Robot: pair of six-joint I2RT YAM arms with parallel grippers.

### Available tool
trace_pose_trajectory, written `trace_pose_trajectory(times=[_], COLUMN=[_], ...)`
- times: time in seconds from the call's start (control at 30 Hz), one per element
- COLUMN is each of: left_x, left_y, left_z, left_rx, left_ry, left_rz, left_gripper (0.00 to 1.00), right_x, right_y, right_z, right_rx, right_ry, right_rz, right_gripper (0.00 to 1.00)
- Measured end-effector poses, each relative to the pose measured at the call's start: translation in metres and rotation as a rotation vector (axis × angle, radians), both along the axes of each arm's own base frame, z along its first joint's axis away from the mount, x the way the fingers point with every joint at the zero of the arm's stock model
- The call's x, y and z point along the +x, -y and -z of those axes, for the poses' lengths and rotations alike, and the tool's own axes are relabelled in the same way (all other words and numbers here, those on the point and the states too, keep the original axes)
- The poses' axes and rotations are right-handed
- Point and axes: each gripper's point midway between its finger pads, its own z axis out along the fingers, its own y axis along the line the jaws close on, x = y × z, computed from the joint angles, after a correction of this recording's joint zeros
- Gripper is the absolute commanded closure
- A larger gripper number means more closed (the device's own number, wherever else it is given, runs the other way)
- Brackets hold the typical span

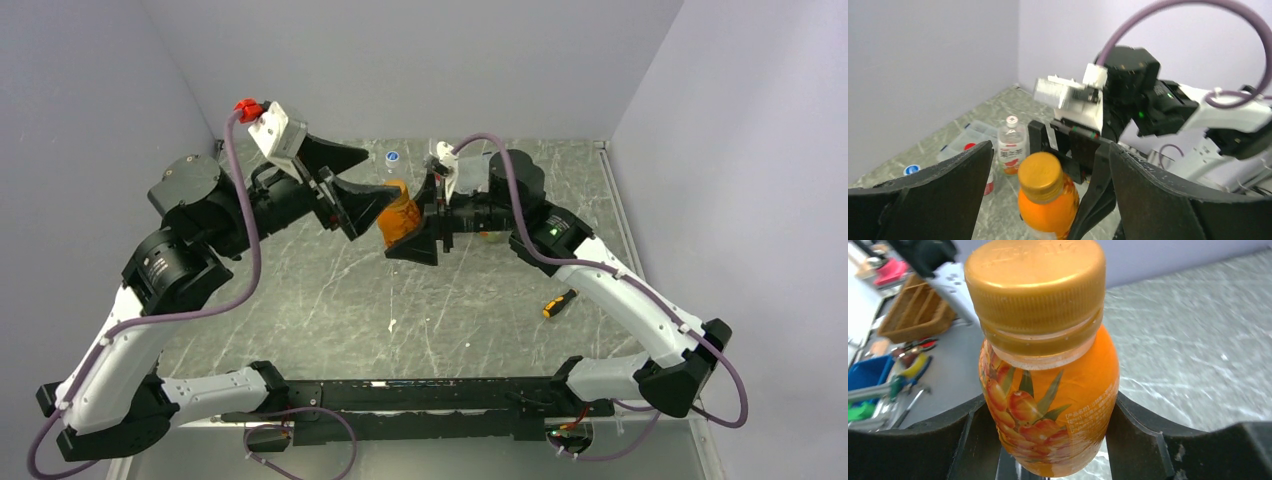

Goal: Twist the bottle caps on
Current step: Screw the bottle cap onto the plastic bottle.

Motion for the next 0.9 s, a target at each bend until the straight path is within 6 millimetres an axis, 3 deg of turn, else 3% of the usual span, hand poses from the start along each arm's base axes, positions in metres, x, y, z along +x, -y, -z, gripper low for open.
trace_pose_trajectory(times=[0.2, 0.43, 0.6, 0.9], left_x=[0.040, 0.085, 0.092, 0.092], left_y=[0.003, 0.011, 0.009, 0.010], left_z=[0.012, 0.055, 0.062, 0.064], left_rx=[0.026, 0.116, 0.129, 0.128], left_ry=[-0.046, -0.128, -0.141, -0.150], left_rz=[-0.159, -0.320, -0.370, -0.374], left_gripper=[0.18, 0.26, 0.34, 0.34], right_x=[0.038, 0.064, 0.072, 0.080], right_y=[-0.002, 0.000, 0.001, 0.001], right_z=[0.034, 0.036, 0.035, 0.037], right_rx=[-0.069, -0.065, -0.059, -0.061], right_ry=[-0.024, 0.001, 0.011, 0.015], right_rz=[0.222, 0.369, 0.417, 0.452], right_gripper=[0.88, 0.88, 0.88, 0.88])
